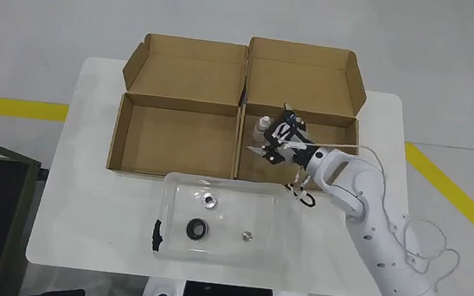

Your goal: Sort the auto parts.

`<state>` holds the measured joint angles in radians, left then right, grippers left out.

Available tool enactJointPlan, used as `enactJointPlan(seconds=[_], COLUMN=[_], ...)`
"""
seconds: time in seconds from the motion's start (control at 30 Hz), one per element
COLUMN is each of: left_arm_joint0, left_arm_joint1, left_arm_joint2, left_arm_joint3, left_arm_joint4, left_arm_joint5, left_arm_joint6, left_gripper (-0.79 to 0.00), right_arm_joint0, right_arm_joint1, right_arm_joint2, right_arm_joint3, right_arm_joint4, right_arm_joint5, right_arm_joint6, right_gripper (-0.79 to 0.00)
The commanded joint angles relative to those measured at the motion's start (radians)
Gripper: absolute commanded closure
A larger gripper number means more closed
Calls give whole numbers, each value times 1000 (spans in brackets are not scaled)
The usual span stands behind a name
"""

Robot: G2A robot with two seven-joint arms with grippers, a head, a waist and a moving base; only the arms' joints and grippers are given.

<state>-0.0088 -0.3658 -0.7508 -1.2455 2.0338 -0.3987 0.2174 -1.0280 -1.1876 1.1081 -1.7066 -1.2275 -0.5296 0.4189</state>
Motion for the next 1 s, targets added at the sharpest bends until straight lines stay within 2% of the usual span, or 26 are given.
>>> enactJointPlan(seconds=[0.0, 0.43, 0.53, 0.97], left_arm_joint0=[0, 0, 0, 0], left_arm_joint1=[0, 0, 0, 0], left_arm_joint2=[0, 0, 0, 0], left_arm_joint3=[0, 0, 0, 0], left_arm_joint4=[0, 0, 0, 0], left_arm_joint5=[0, 0, 0, 0], left_arm_joint6=[0, 0, 0, 0], left_gripper=[-785, -785, -785, -785], right_arm_joint0=[-32, -233, -268, -411], right_arm_joint1=[7, 45, 53, 79], right_arm_joint2=[12, 51, 55, 63], right_arm_joint3=[-52, -343, -379, -453], right_arm_joint4=[8, -9, -50, -124], right_arm_joint5=[-36, -189, -209, -272], right_arm_joint6=[26, 159, 187, 176], right_gripper=[-785, -785, -785, -785])
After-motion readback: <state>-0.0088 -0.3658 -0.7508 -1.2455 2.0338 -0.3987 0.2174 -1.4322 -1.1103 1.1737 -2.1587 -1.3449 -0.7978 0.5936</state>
